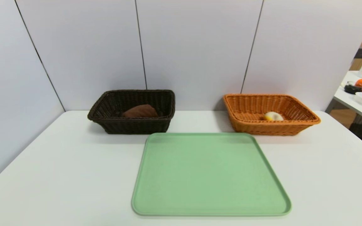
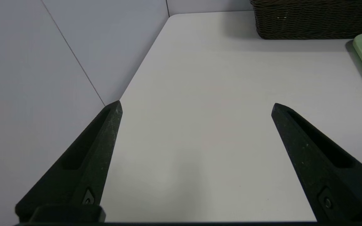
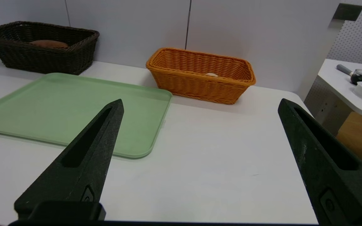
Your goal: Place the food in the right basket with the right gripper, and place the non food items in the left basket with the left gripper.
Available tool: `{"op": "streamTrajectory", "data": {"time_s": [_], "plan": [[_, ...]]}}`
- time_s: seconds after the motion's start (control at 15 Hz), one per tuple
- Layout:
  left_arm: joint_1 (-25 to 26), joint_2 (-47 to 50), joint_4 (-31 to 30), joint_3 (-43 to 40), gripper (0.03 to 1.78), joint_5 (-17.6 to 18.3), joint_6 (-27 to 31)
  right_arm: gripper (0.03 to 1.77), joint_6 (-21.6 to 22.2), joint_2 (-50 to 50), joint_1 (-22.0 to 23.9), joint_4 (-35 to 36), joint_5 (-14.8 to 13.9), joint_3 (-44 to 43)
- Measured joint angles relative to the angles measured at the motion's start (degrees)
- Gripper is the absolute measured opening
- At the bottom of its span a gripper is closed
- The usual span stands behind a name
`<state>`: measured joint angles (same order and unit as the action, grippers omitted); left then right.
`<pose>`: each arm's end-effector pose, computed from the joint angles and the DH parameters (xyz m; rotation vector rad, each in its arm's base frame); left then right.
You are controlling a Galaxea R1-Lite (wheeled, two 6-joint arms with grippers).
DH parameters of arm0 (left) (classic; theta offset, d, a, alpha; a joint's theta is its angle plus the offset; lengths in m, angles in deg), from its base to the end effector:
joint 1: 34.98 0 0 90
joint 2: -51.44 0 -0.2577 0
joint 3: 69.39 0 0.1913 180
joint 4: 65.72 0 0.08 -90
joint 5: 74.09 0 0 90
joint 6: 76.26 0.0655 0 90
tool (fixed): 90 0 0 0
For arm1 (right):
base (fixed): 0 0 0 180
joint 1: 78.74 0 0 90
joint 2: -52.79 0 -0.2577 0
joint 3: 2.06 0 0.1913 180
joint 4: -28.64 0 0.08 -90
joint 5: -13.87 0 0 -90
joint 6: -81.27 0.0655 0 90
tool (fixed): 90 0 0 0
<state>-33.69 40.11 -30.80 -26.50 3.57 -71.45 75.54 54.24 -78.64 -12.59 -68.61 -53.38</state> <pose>0.0537 0.0152 0.1423 0.0892 0.0685 0.2352 0.0090 0.0086 0.1746 -0.1097 -0.1569 0.1216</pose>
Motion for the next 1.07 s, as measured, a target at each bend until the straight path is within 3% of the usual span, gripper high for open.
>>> {"op": "streamTrajectory", "data": {"time_s": [0.2,0.47,0.73,0.93,1.07], "plan": [[0.0,0.39,-0.09,-0.23,1.69,-0.13,-0.2,1.7,-0.05,-1.16,0.0,3.04,-0.02,3.02],[-0.06,1.29,-4.24,-4.11,1.69,0.23,0.48,1.7,-0.85,-1.5,0.0,12.96,-0.02,11.18],[-0.56,5.22,-5.68,-10.68,1.69,4.04,0.72,1.7,-1.18,-1.52,0.0,16.76,-0.2,17.69],[-0.77,8.39,-5.79,-13.53,1.69,4.58,0.83,1.7,-1.13,-1.52,0.0,19.47,-0.41,22.06],[-0.88,10.01,-5.81,-14.62,1.69,6.01,1.55,1.7,-1.1,-1.52,0.0,22.43,-2.27,25.6]]}}
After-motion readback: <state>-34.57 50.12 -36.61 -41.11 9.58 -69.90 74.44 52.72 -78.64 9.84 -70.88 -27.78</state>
